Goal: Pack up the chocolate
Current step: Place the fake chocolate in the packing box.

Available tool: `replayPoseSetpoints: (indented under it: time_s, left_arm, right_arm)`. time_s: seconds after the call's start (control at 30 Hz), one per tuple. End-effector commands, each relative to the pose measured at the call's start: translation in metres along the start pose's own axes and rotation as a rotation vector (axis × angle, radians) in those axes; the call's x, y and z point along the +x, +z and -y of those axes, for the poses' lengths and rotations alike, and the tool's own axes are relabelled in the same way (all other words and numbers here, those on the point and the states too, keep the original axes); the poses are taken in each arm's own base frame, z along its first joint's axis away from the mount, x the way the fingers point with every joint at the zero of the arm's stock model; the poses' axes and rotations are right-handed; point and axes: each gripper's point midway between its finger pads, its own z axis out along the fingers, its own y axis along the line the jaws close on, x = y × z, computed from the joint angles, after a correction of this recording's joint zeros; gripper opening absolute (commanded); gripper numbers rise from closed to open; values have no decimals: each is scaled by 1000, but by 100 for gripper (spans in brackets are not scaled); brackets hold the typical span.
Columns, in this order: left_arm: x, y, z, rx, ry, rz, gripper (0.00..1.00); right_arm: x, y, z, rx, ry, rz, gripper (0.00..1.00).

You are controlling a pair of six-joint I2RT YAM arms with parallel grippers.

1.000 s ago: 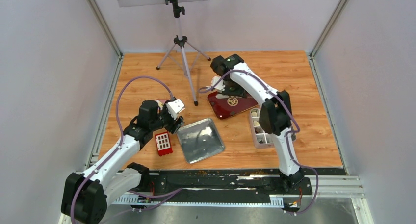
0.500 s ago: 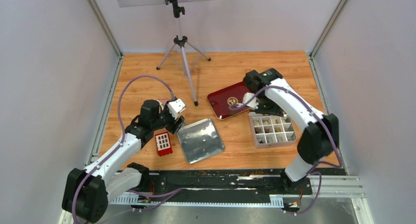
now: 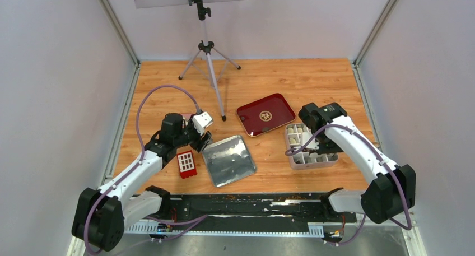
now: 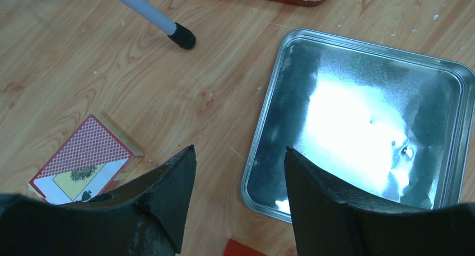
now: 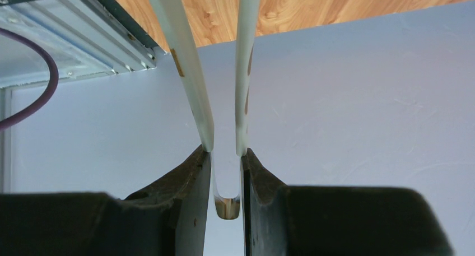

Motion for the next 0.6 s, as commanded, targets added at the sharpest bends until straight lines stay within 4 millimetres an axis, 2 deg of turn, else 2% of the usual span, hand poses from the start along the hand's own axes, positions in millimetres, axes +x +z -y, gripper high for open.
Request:
replayPoseSetpoints:
  time_s: [0.0, 0.3, 0.57]
  left_arm:
    - [-12, 0, -2, -3, -4, 45, 67]
    - [-11, -1, -2, -3, 1, 40, 67]
    - [-11, 0, -2, 0, 5, 40, 67]
  right_arm:
    - [12, 0, -4, -5, -86, -51, 15]
    - [-3, -1, 3, -50, -22, -26, 28]
    - [-1, 1, -1, -49, -54, -21, 33]
